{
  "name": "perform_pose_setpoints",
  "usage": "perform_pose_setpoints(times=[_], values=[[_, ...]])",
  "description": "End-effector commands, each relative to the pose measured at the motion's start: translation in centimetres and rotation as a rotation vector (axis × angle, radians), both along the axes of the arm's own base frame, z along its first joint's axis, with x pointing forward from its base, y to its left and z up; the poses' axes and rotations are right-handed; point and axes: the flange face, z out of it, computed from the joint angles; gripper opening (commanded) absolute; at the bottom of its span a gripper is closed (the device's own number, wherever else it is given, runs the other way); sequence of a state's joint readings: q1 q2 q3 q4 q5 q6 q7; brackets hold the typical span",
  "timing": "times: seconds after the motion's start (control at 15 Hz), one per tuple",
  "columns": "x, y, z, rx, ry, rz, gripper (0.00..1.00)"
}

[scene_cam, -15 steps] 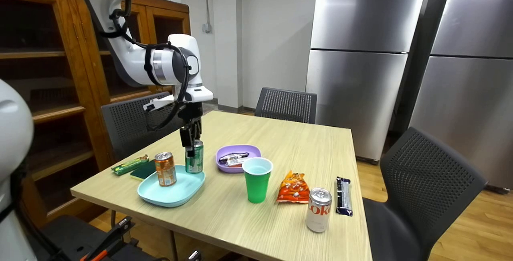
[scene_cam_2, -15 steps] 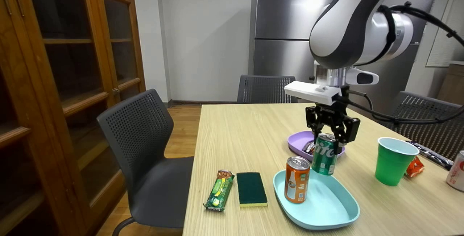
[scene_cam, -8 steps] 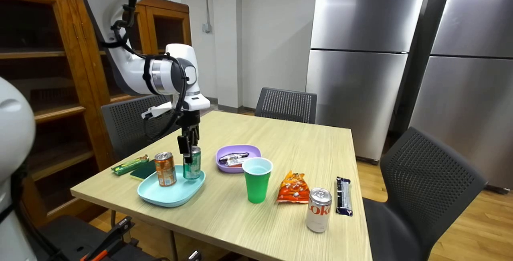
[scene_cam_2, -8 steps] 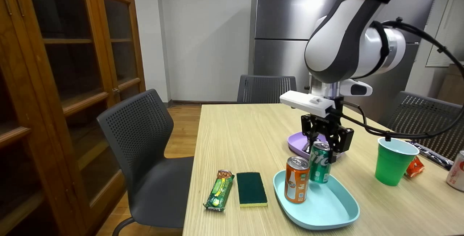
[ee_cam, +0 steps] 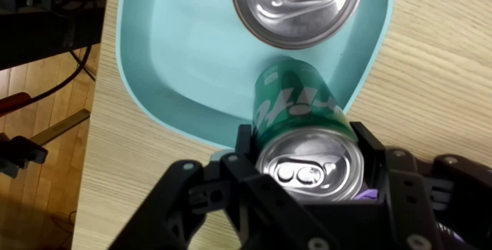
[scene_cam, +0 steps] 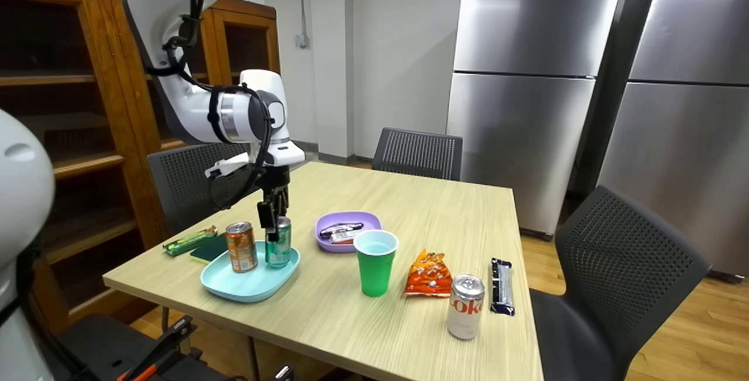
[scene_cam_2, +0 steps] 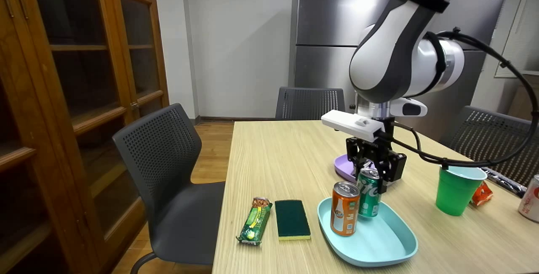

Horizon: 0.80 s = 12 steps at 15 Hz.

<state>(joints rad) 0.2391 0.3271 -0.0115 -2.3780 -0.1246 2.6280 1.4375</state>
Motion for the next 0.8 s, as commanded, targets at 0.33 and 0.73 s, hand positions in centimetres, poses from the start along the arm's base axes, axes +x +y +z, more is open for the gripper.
perform_pose_setpoints(times=[0.33, 0.73], values=[[0.1, 0.6, 0.0, -0.008, -0.017, 0.002, 0.39], [-0.4, 0.3, 2.3, 0.003, -0.002, 0.048, 1.00]])
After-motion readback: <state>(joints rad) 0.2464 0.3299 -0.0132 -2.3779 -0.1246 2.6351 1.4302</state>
